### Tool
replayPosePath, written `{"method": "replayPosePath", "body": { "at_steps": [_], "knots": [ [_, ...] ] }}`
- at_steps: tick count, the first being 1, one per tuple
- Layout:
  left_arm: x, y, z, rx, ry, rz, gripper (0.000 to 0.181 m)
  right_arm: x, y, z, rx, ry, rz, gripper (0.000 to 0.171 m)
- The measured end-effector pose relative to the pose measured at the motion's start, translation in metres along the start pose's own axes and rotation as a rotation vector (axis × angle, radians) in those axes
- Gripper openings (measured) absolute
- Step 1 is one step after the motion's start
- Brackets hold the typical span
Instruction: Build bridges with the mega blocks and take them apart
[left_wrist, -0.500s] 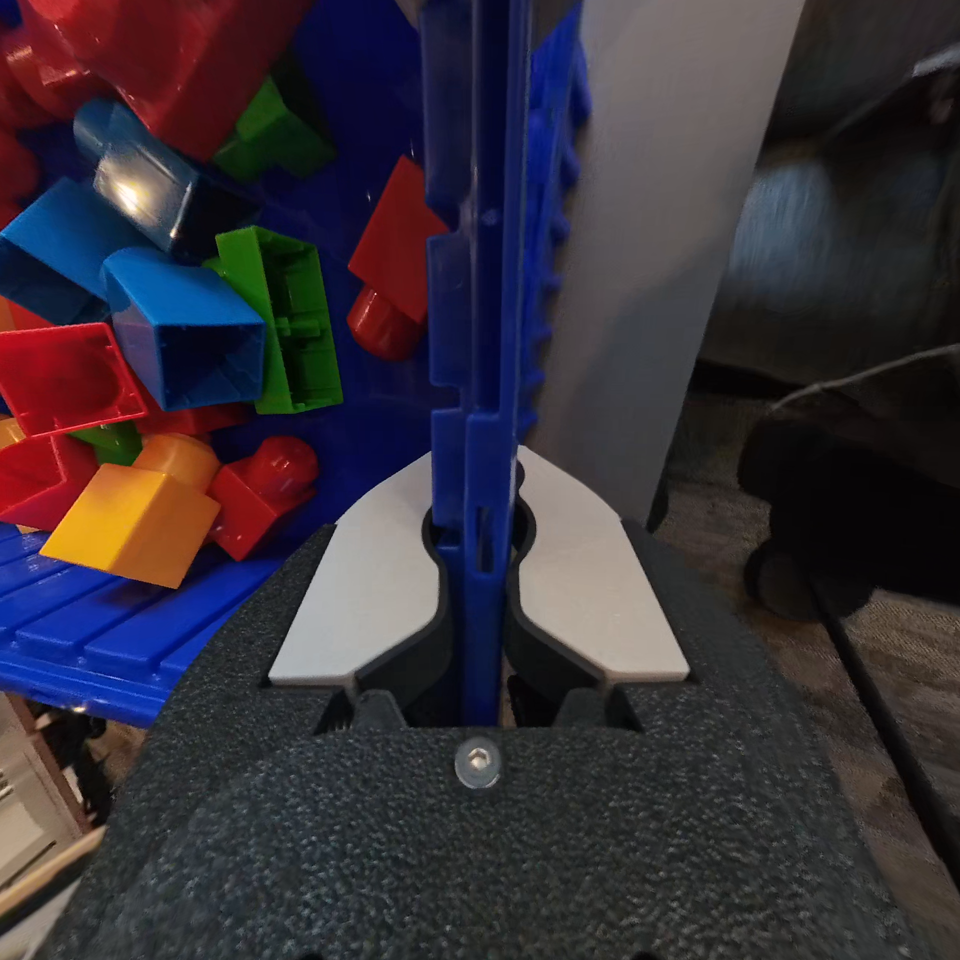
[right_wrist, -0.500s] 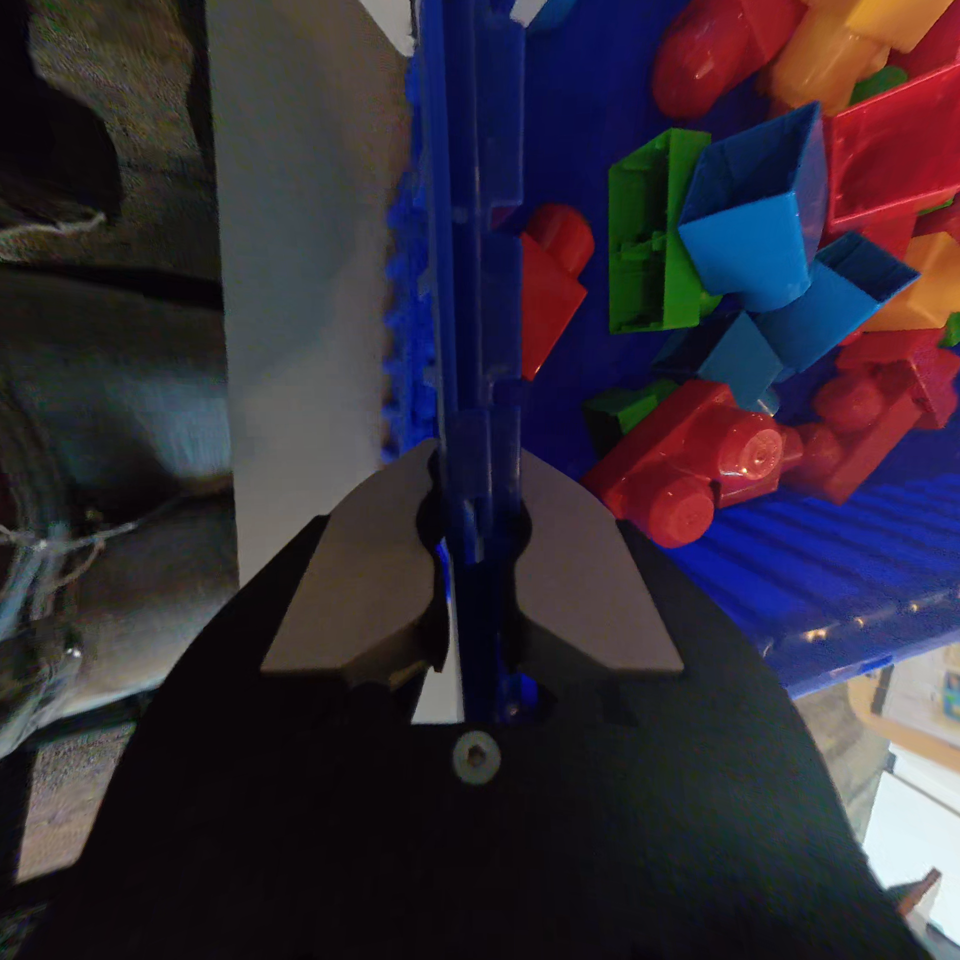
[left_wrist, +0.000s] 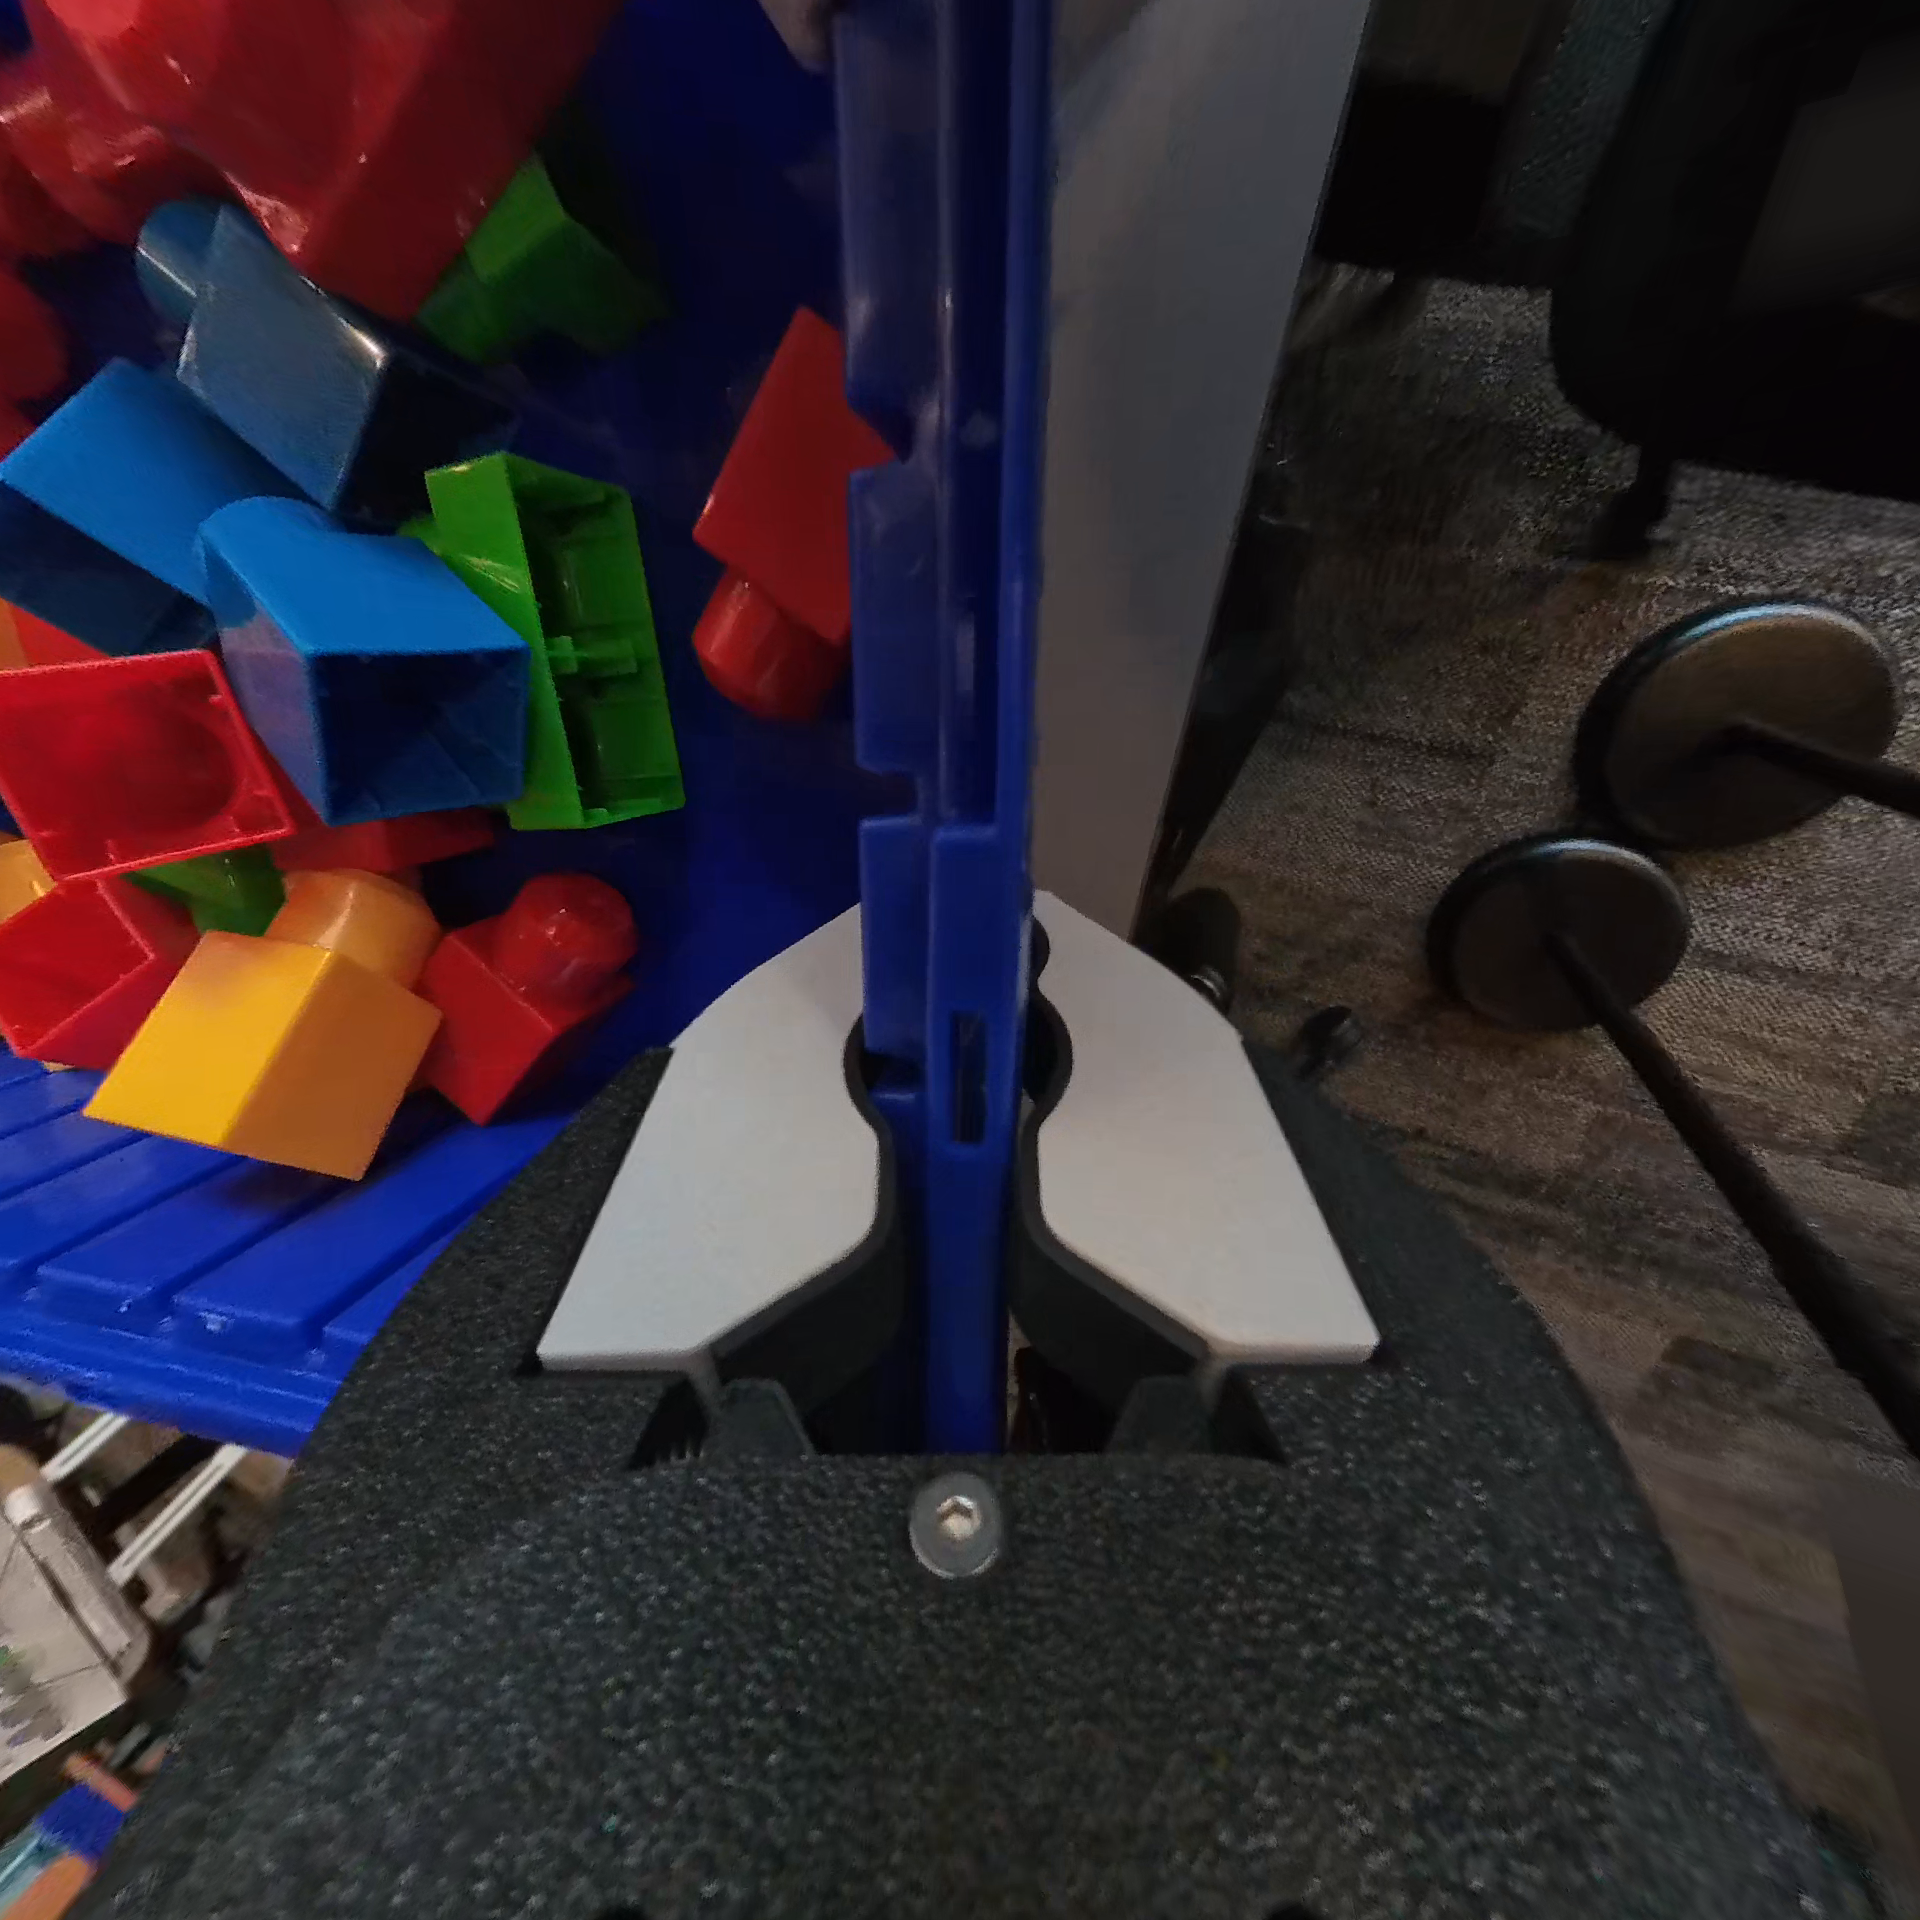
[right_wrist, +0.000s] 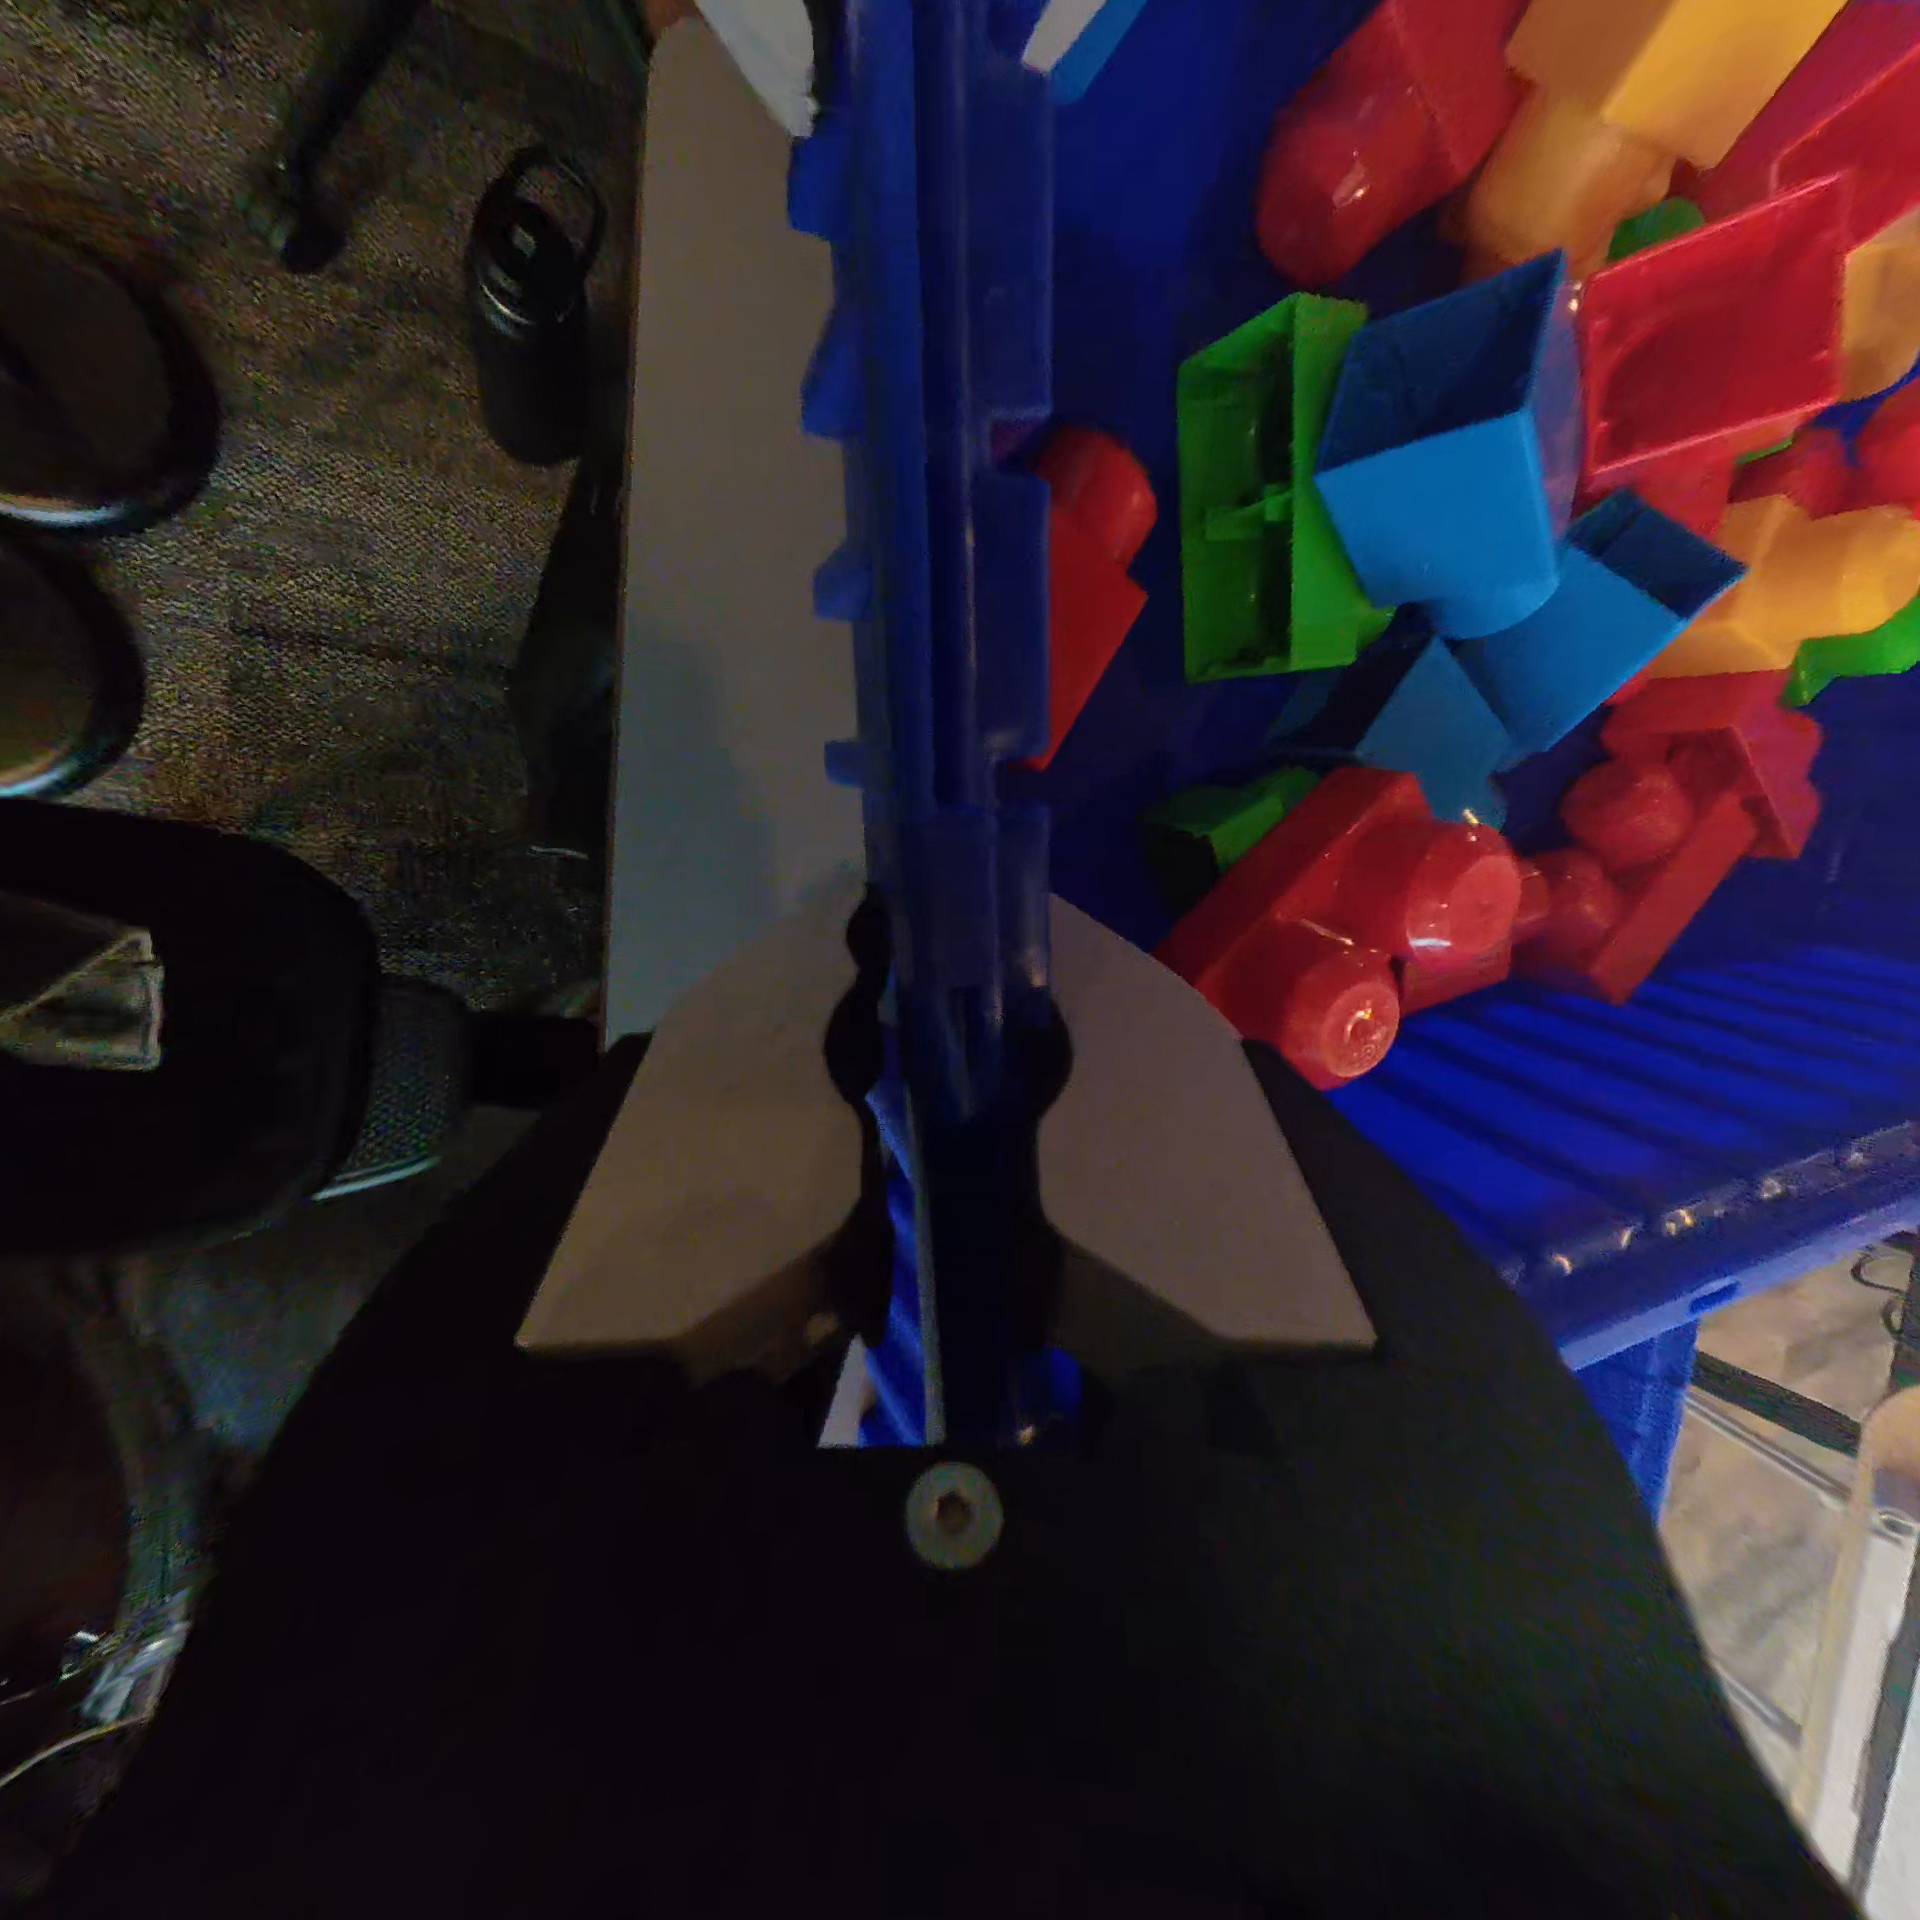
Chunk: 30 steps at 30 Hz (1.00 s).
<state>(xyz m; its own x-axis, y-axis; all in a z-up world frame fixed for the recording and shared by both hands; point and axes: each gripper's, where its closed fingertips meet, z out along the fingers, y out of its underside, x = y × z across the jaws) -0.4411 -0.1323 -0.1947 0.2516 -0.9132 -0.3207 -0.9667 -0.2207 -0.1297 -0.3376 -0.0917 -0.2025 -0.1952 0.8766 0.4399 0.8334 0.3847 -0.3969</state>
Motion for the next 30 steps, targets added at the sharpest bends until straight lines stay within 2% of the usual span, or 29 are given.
{"method": "replayPosePath", "body": {
  "at_steps": [6, 11, 21, 30],
  "knots": [
    [-0.007, 0.041, 0.002, -0.007, -0.005, 0.006, 0.020, 0.001, -0.032, 0.025, -0.005, 0.010, 0.001, 0.022],
    [-0.012, 0.060, 0.025, -0.014, 0.039, 0.010, 0.020, -0.003, -0.035, 0.054, -0.016, 0.003, 0.032, 0.023],
    [-0.012, 0.060, 0.089, 0.073, 0.172, 0.011, 0.020, -0.010, -0.006, 0.096, -0.119, -0.064, 0.068, 0.026],
    [-0.024, 0.056, 0.115, 0.118, 0.152, 0.036, 0.019, -0.004, 0.009, 0.111, -0.172, -0.012, 0.085, 0.027]
  ]
}}
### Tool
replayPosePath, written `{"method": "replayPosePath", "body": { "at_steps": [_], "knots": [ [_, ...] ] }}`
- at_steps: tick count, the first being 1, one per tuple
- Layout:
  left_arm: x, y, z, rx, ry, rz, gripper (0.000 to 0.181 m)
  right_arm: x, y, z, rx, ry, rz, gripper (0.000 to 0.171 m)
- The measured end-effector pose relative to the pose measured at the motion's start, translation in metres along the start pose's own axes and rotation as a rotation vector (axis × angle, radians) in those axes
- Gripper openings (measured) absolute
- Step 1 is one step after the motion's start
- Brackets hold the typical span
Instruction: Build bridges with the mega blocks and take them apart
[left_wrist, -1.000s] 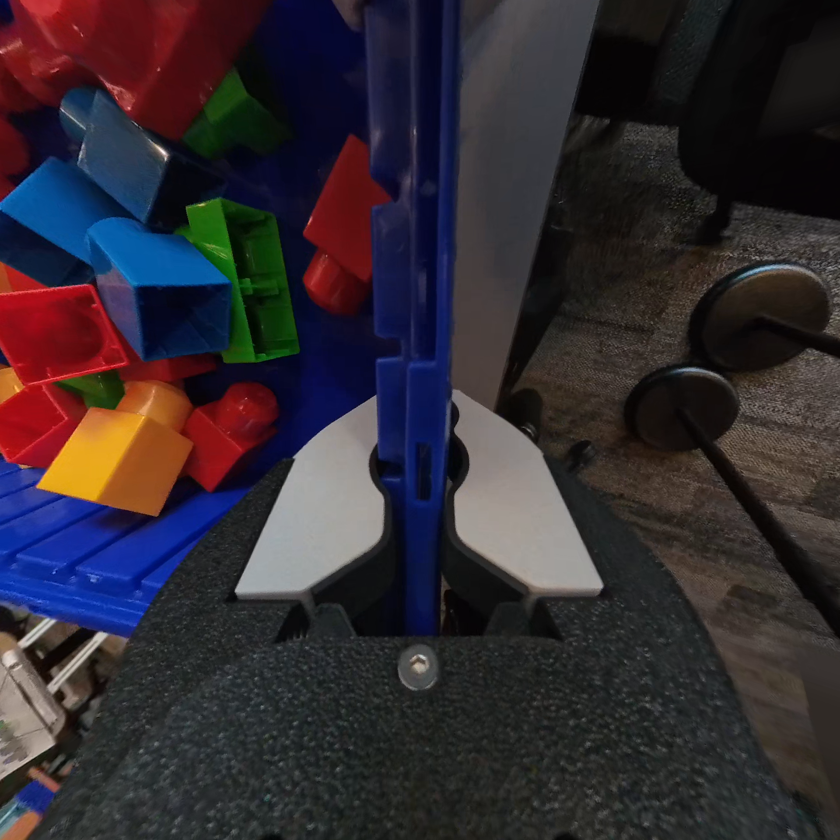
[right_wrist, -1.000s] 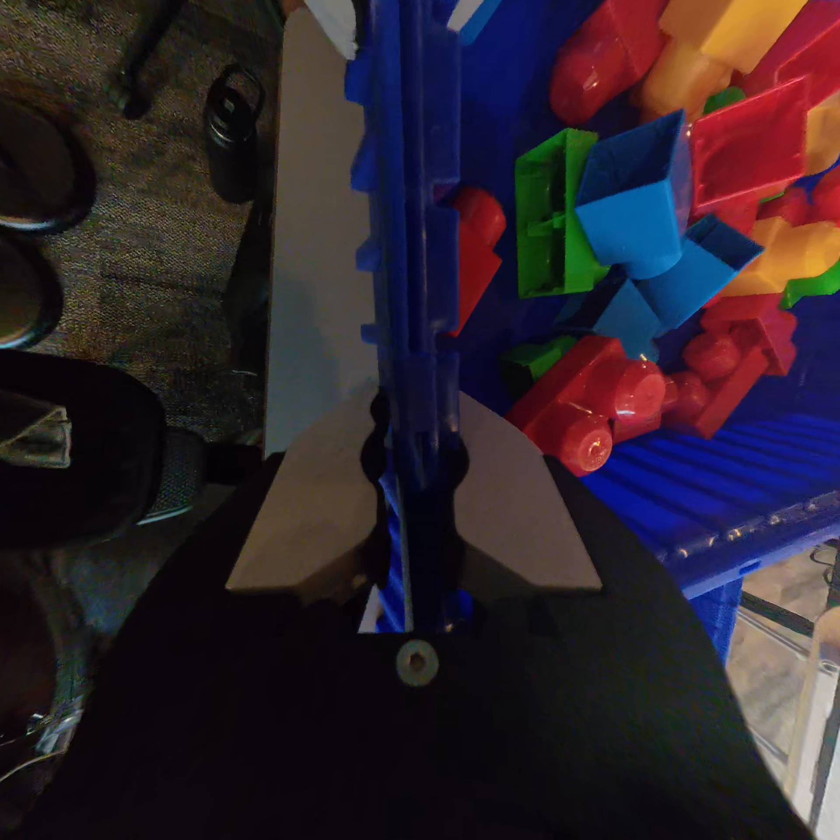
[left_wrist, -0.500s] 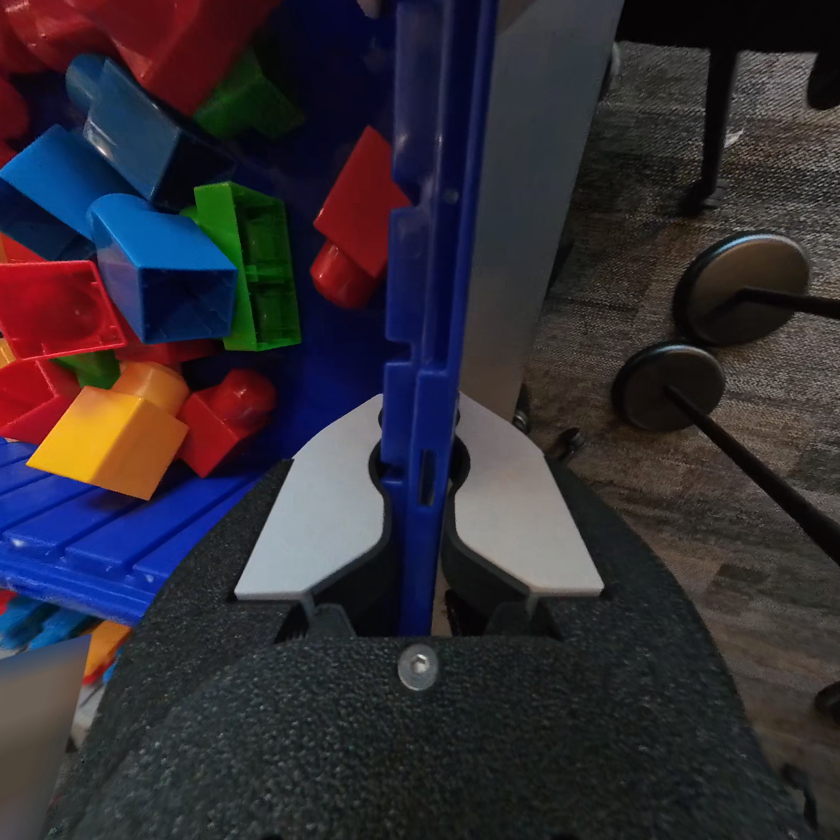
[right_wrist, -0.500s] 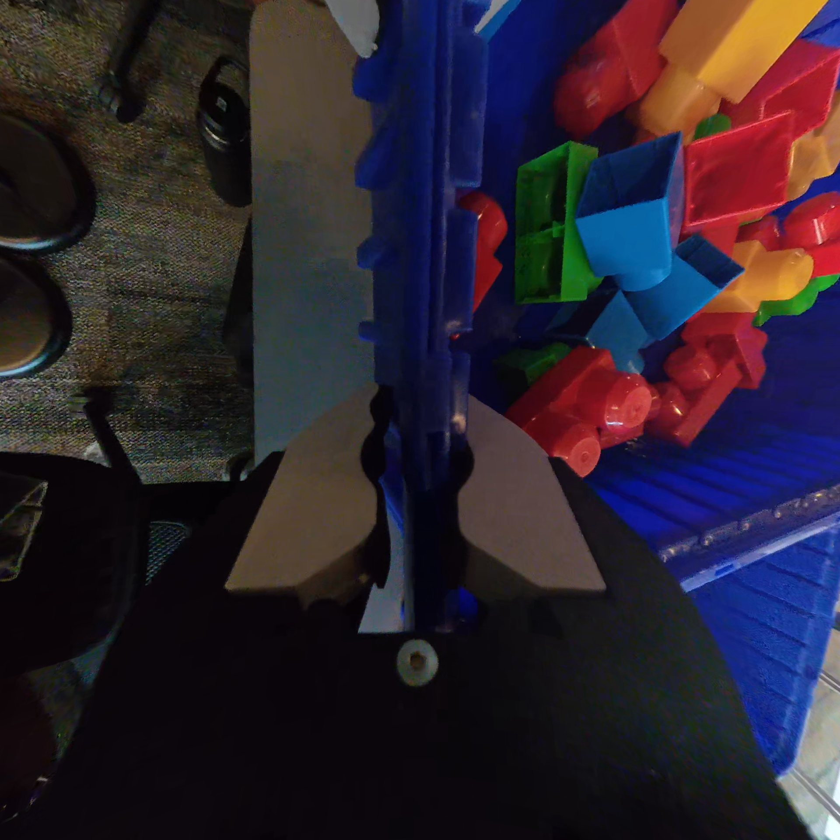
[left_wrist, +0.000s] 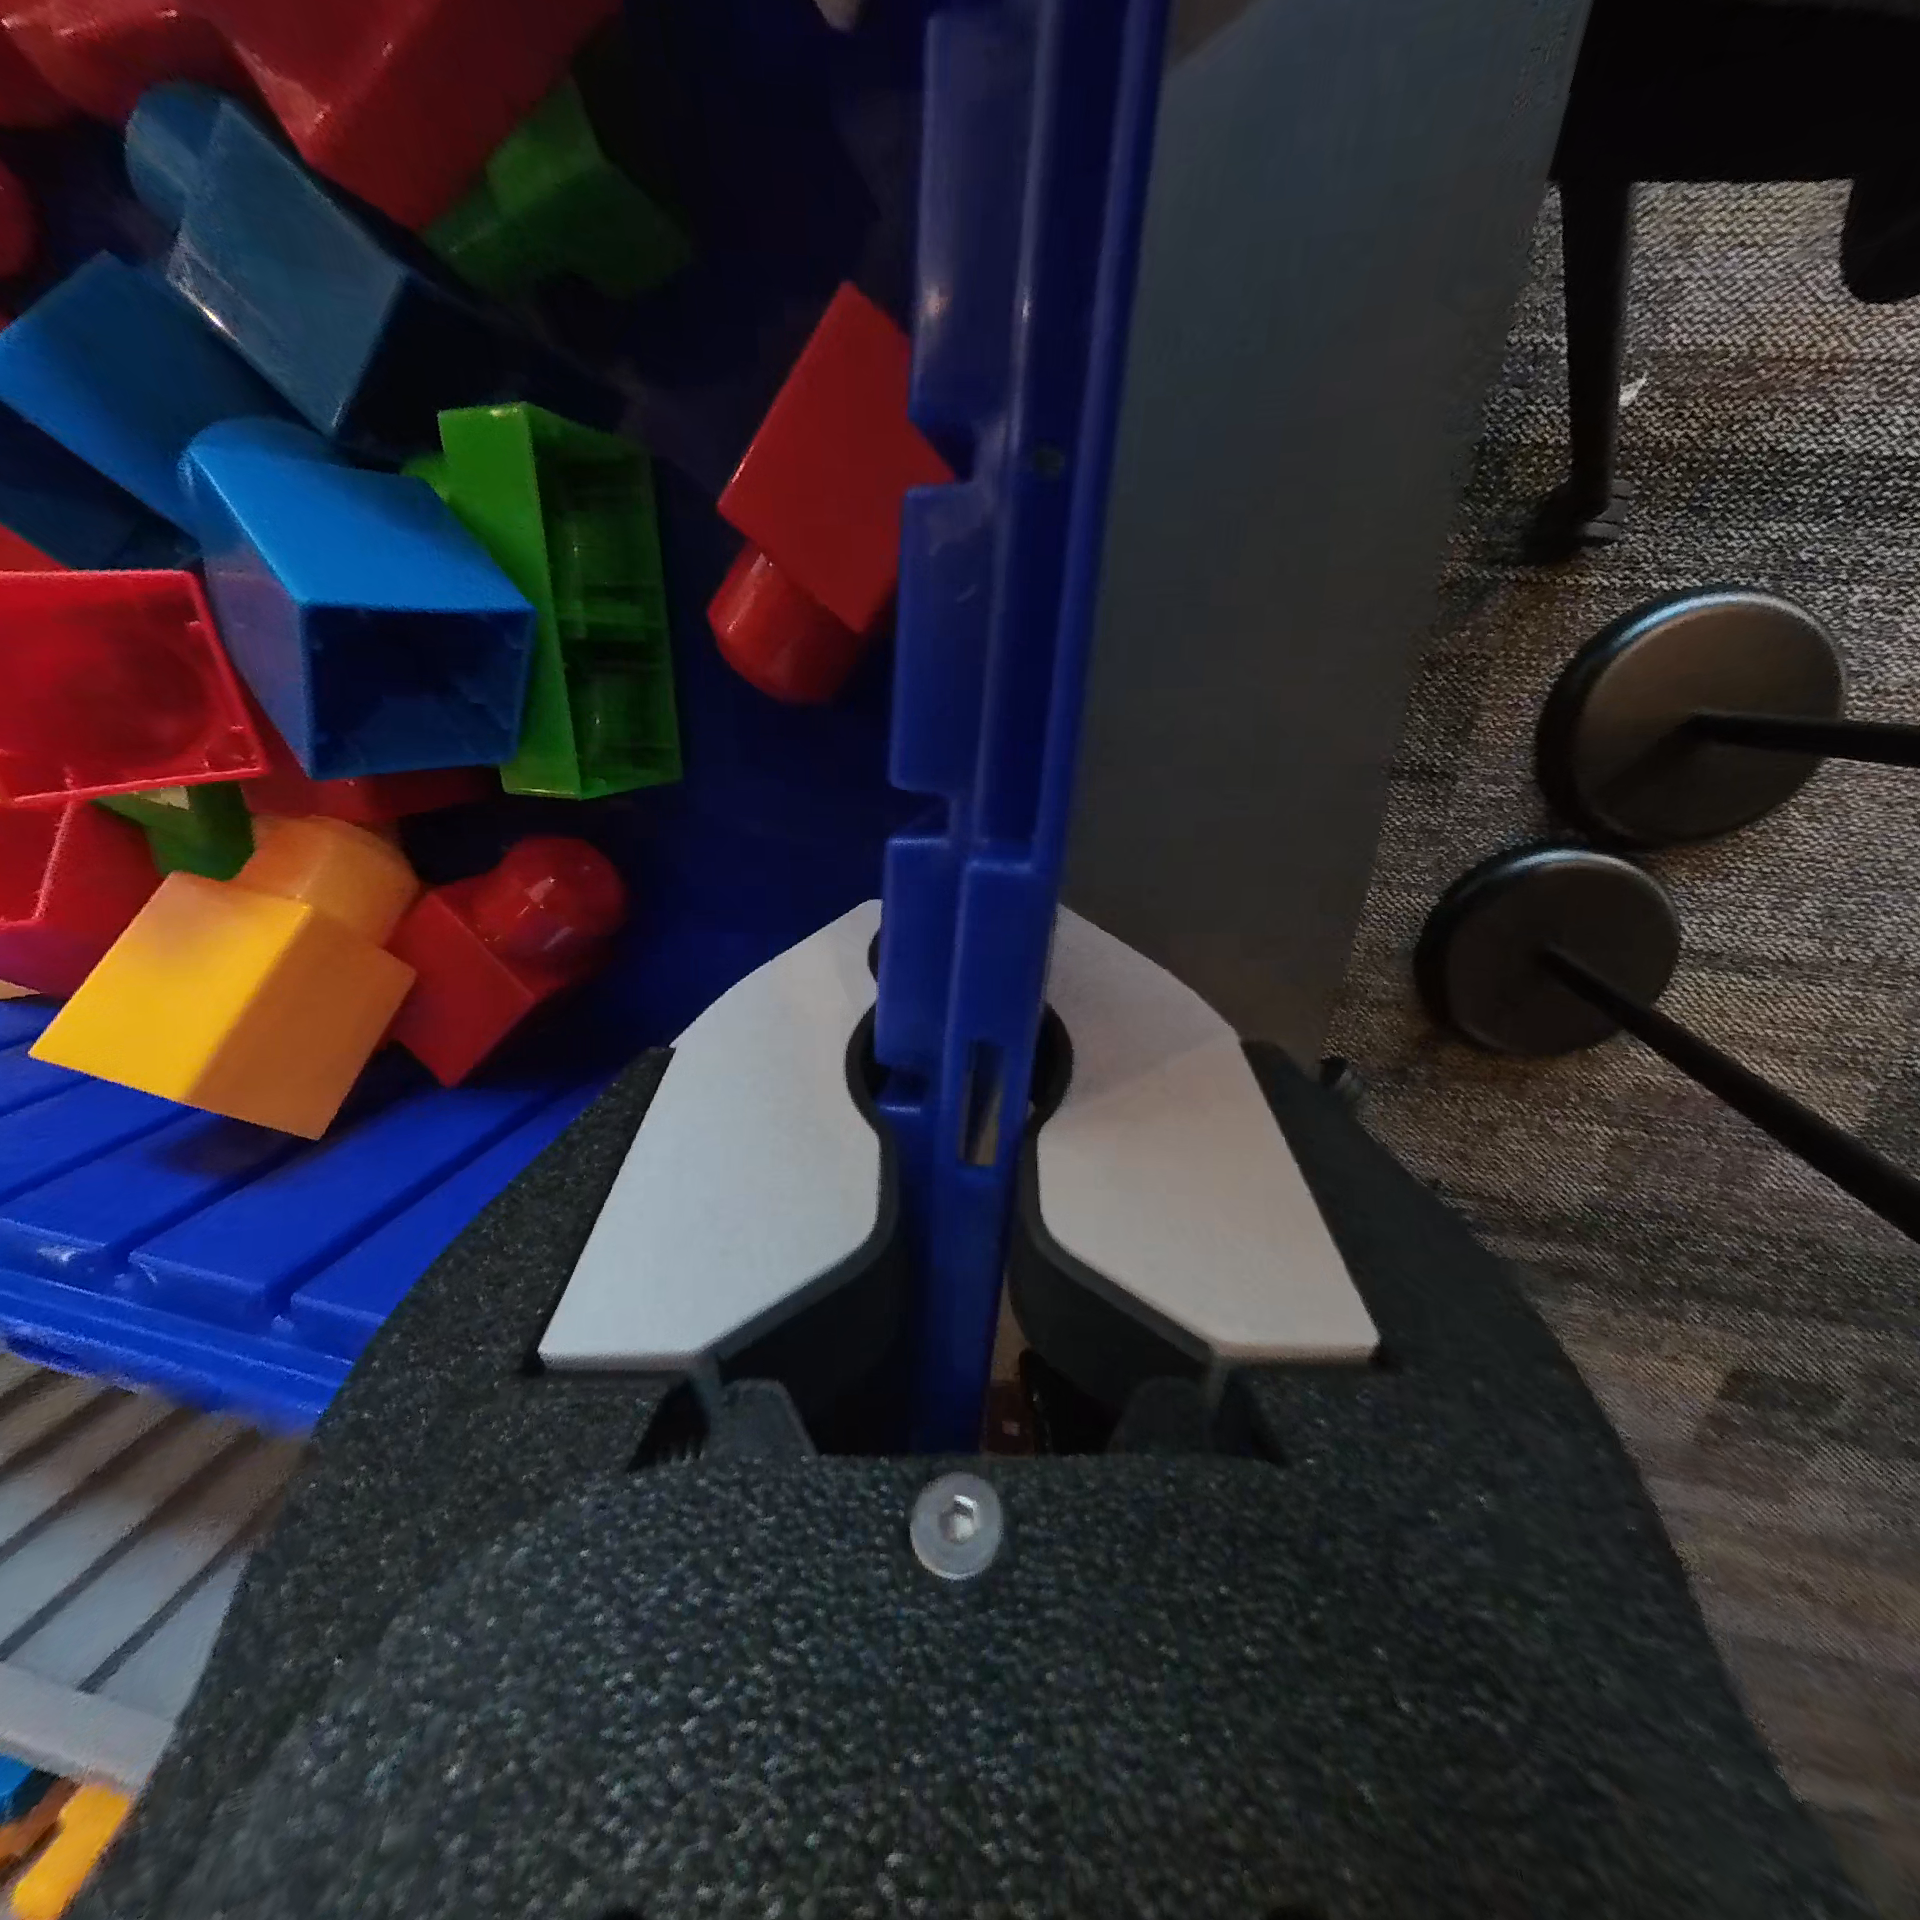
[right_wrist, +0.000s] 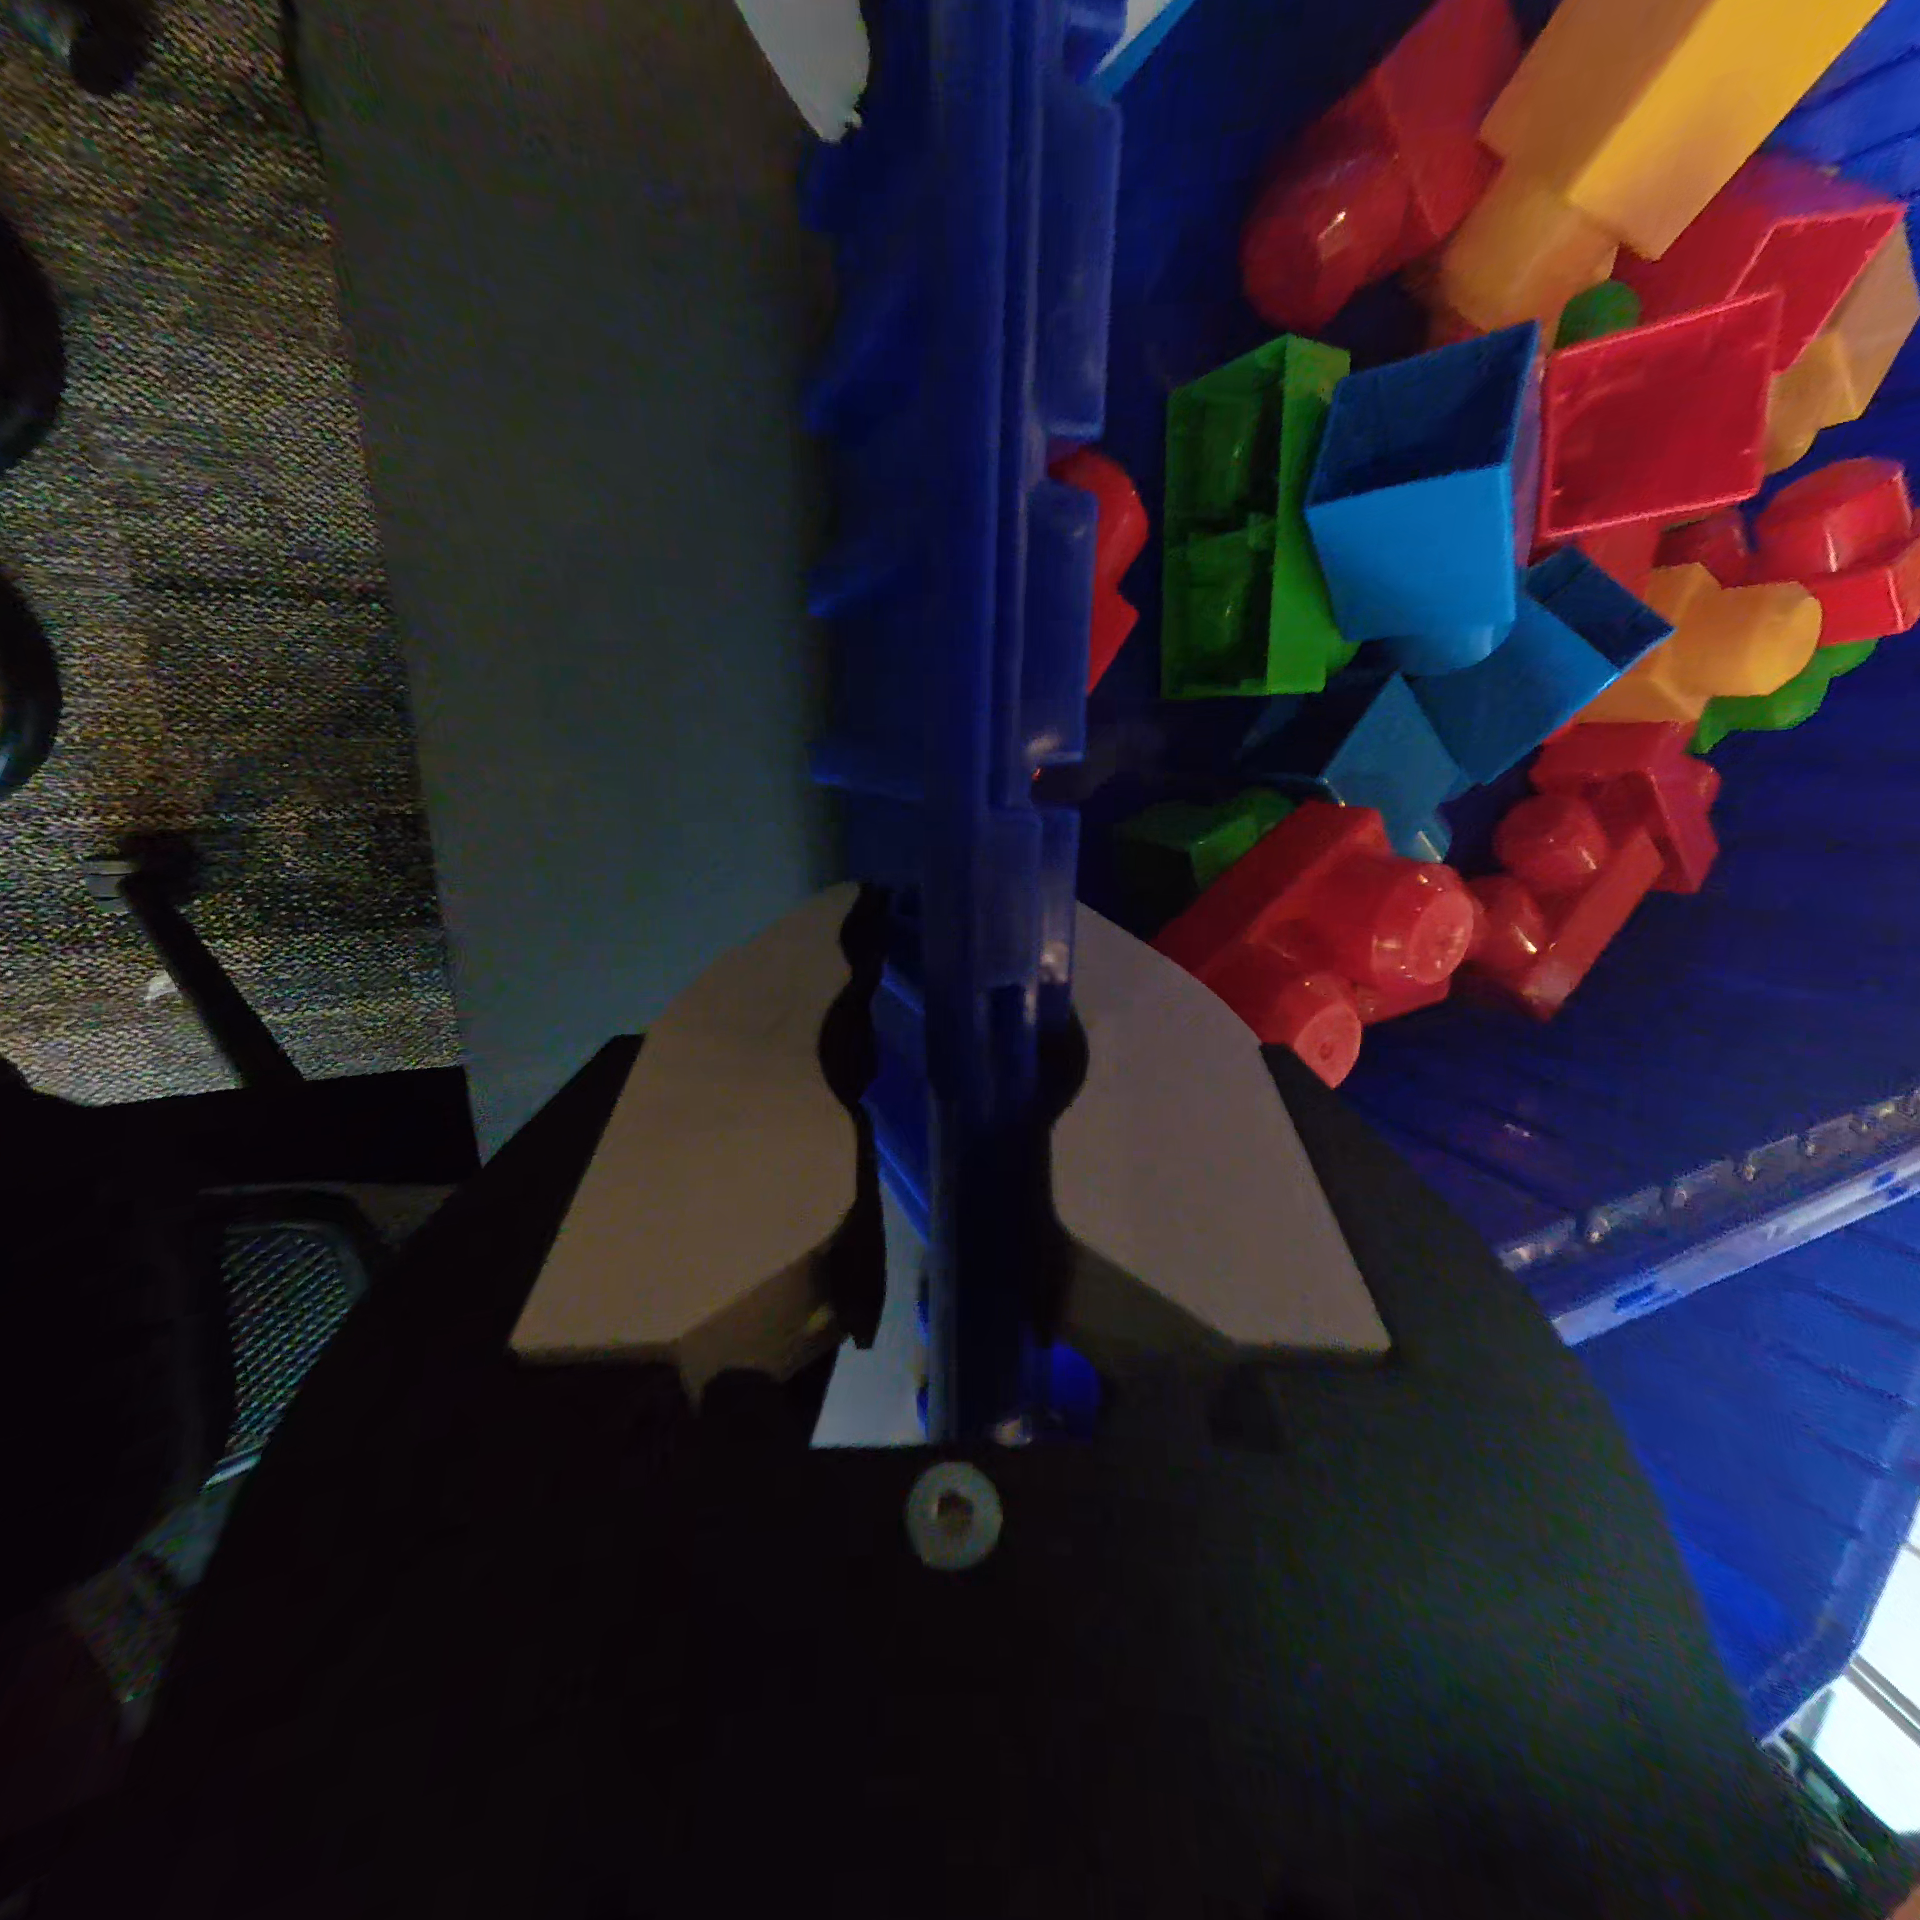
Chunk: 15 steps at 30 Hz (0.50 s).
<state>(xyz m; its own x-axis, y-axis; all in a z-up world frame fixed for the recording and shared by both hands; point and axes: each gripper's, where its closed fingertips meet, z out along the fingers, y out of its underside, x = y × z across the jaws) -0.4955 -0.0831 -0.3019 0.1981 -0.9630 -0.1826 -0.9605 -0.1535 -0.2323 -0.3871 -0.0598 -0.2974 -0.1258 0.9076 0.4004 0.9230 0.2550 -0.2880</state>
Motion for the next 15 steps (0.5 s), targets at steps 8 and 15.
{"method": "replayPosePath", "body": {
  "at_steps": [8, 15],
  "knots": [
    [0.000, 0.005, 0.014, -0.045, -0.037, 0.019, 0.050, 0.014, 0.003, 0.002, -0.081, 0.224, -0.054, 0.102],
    [-0.004, 0.003, -0.012, -0.011, -0.203, -0.030, 0.081, 0.008, 0.000, -0.014, 0.022, 0.261, -0.035, 0.147]
  ]
}}
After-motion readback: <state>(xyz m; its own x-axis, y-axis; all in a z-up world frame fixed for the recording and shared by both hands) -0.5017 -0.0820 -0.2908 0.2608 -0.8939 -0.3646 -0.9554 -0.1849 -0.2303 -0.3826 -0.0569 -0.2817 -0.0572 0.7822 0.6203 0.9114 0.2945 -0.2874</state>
